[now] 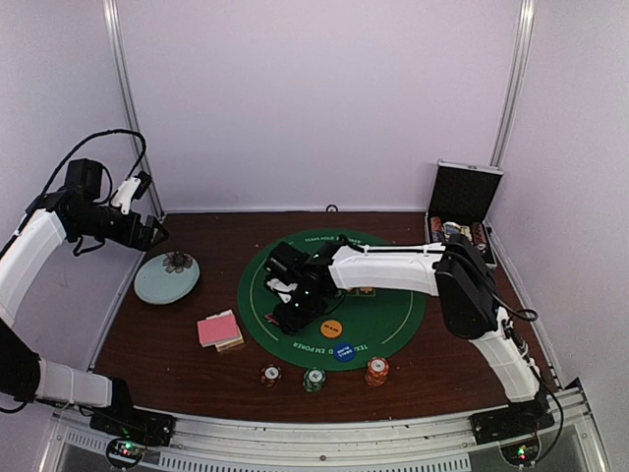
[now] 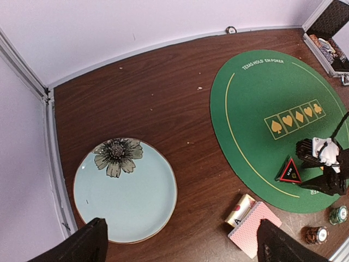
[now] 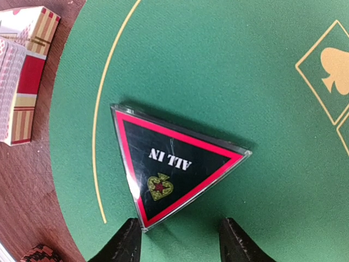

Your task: Distribute texas hold em gaming equipment

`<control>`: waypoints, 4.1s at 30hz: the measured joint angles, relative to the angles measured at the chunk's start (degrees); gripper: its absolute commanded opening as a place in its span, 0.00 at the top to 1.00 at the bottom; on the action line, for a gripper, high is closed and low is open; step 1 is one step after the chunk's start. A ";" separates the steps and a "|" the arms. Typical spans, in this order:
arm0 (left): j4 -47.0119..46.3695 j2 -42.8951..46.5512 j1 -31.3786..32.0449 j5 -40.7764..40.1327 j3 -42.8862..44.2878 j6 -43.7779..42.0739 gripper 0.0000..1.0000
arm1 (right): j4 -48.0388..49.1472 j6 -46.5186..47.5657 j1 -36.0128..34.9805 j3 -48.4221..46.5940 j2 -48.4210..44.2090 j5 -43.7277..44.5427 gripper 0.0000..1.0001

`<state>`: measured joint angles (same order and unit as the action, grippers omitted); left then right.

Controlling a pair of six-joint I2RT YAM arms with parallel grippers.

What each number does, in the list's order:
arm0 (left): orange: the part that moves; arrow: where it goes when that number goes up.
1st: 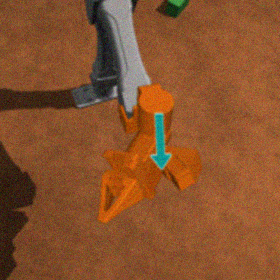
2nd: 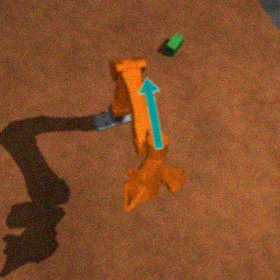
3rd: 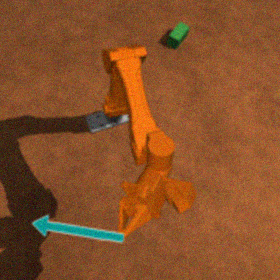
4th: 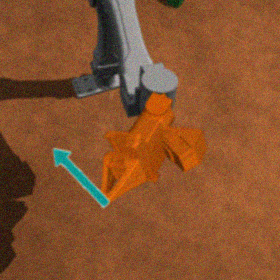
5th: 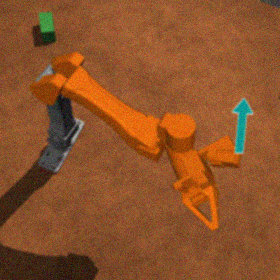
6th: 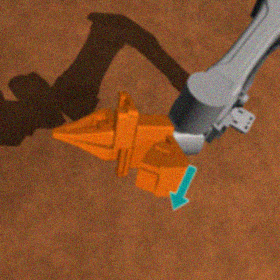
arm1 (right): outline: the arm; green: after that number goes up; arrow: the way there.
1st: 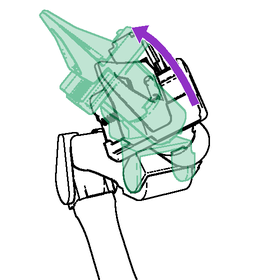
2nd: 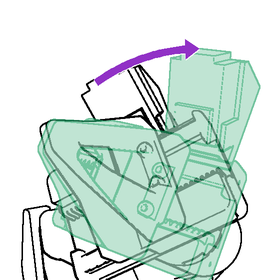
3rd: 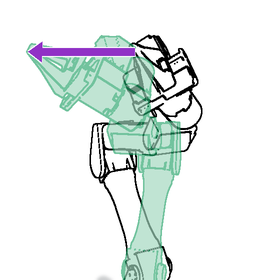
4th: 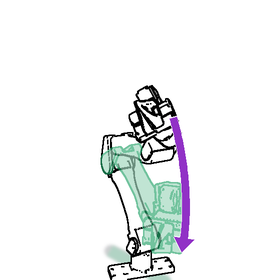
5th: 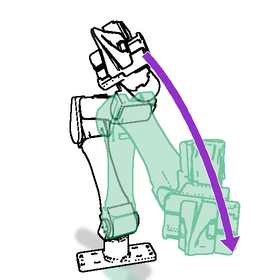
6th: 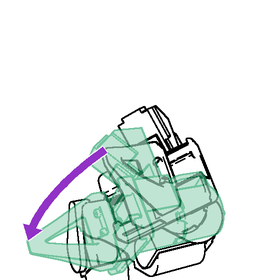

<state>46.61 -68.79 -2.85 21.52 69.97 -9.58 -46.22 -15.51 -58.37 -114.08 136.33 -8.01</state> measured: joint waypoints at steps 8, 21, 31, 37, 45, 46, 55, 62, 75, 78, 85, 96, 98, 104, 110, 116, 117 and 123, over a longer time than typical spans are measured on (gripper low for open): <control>0.02 0.00 0.00 0.00 0.00 -0.02 0.02 | -0.31 -0.57 -0.04 -1.70 0.76 -0.09 0.52; 0.26 -0.02 0.00 -0.46 1.18 -0.68 0.02 | -2.84 -0.04 -0.11 -15.41 8.74 0.96 0.61; 0.35 -0.11 0.00 -0.94 1.18 -1.33 0.03 | -3.15 0.72 0.24 -23.58 13.33 5.75 0.61; 1.18 -0.20 0.00 -1.09 1.70 -1.73 0.02 | -1.29 1.44 1.01 -24.87 13.53 3.85 0.34; 1.51 -0.20 0.00 -1.33 1.95 -2.21 0.02 | -0.39 1.64 1.29 -15.08 6.21 5.03 0.20; 1.51 -0.20 0.00 -1.33 1.95 -2.23 0.02 | -0.17 1.29 1.29 -11.19 3.26 6.01 0.20; 2.27 -0.31 0.00 -1.01 2.64 -2.34 0.02 | 1.27 -6.14 0.81 13.55 -18.78 14.21 0.22; 3.26 -0.33 0.00 -0.74 2.91 -2.36 0.02 | 2.16 -11.91 -1.95 25.92 -21.14 15.37 0.26; 4.52 -0.33 0.00 -0.57 4.44 -2.36 0.02 | 5.51 -16.37 -3.43 27.47 -18.86 15.52 0.36; 4.52 -0.31 0.00 -0.46 4.57 -2.36 0.02 | 5.57 -16.68 -3.37 27.50 -17.14 15.80 0.38; 4.55 -0.31 0.00 -0.46 4.57 -2.36 0.02 | 6.82 -18.01 -3.34 28.41 -16.68 16.87 0.41; 4.55 -0.33 0.00 -0.48 4.61 -2.32 0.03 | 10.23 -19.02 -1.29 30.36 -17.51 15.28 0.45; 4.55 -0.33 0.00 -0.48 4.61 -2.32 0.02 | 10.80 -18.95 -0.22 30.34 -17.42 15.23 0.46; 4.55 -0.33 0.00 -0.52 4.61 -2.34 0.03 | 10.69 -17.64 2.27 28.11 -15.82 13.88 0.47; 4.55 -0.31 0.00 -0.74 4.61 -2.36 0.02 | 10.10 -15.21 6.45 22.69 -12.44 13.38 0.49; 4.59 -0.31 0.00 -0.98 4.61 -2.56 0.02 | 8.72 -11.50 11.96 13.40 -6.51 13.81 0.51; 4.63 -0.33 0.00 -1.05 4.61 -2.58 0.02 | 8.37 -10.71 12.66 11.50 -5.31 13.86 0.51; 4.98 -0.31 0.00 -1.29 4.61 -2.99 0.02 | 5.31 -7.08 16.02 -1.60 2.43 14.21 0.52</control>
<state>51.59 -69.10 -2.85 20.23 74.59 -12.58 -40.91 -22.59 -42.35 -115.68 138.76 6.20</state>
